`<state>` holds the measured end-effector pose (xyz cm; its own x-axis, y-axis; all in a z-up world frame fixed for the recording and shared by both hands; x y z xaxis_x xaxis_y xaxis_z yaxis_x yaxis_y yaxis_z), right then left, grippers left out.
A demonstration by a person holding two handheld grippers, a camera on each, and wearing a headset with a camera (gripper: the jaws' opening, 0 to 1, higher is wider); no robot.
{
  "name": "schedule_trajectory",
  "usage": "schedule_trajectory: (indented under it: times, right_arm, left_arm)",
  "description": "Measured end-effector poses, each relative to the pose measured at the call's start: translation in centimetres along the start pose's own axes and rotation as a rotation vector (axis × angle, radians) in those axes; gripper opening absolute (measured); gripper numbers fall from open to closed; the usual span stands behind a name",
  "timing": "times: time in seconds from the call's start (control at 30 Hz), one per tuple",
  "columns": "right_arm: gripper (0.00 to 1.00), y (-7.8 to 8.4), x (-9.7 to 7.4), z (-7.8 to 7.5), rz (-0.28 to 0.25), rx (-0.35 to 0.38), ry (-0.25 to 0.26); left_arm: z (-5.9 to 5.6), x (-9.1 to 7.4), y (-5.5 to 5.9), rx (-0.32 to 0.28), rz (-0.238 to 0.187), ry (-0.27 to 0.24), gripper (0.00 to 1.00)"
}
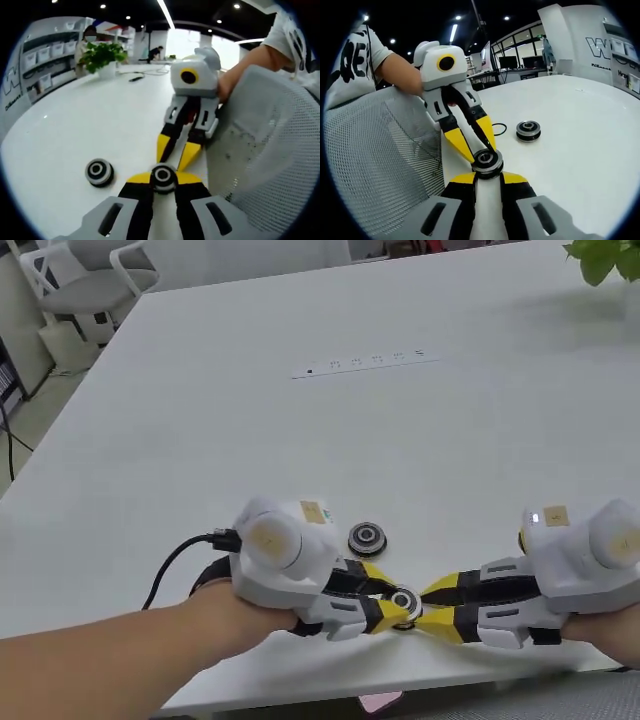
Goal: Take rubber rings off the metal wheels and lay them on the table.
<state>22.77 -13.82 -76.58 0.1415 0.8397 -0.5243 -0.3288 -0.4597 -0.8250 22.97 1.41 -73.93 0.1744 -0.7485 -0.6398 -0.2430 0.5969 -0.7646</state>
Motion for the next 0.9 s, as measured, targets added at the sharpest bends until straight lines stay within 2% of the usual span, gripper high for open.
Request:
schedule_trajectory:
  times: [0.13, 0.3, 0.33, 0.37, 0.43, 0.67, 0.73, 0.77, 0.9]
  right_arm:
    - [0.16, 0.01, 0.01, -0.02, -0.002, 0.002, 0.0]
    - [0.16, 0.03, 0.0, -0.01, -0.004, 0.006, 0.0]
    - [0.16, 0.04, 0.0, 0.01, -0.004, 0.01, 0.0]
    - [0.16, 0.04, 0.0, 0.0, -0.005, 0.012, 0.0]
    - [0.15, 0.05, -0.01, -0.03, -0.006, 0.015, -0.001]
    - [0.15, 0.1, -0.02, -0.06, -0.006, 0.023, 0.001]
    - [0.08, 0.16, -0.27, -0.33, 0.007, 0.009, 0.015]
    - [0.02, 0.22, -0.39, -0.49, -0.001, 0.048, 0.022]
    - [0.02, 0.12, -0.34, -0.44, -0.004, 0.044, 0.017]
  left_arm:
    - [-0.23, 0.2, -0.05, 0.072, 0.007, -0.022, 0.16]
    - [-0.04, 0.22, -0.02, 0.06, 0.009, -0.03, 0.14]
    - [0.03, 0.19, 0.03, 0.089, 0.018, -0.05, 0.14]
    - [-0.2, 0.59, -0.04, 0.106, 0.017, -0.044, 0.14]
    - [-0.05, 0.61, 0.04, 0.083, 0.013, -0.042, 0.14]
    - [-0.01, 0.74, 0.21, 0.076, 0.005, -0.049, 0.14]
    - [-0.01, 0.78, 0.24, 0.076, 0.005, -0.049, 0.14]
    - [-0.02, 0.77, 0.24, 0.076, 0.005, -0.05, 0.14]
    - [-0.04, 0.76, 0.3, 0.076, 0.002, -0.055, 0.14]
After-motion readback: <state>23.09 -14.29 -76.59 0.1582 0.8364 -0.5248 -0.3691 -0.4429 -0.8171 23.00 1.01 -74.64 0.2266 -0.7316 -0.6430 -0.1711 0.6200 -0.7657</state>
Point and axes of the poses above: the centre of the closed fingertips' face, and the gripper's own axes: x roughly forward along the fingers, z roughly to its left, y roughly out of its underside, the point moved 9 cm from there along -x, roughly backward along the fingers, and after that the axes turned 5 degrees about z, right-handed, at the moved point
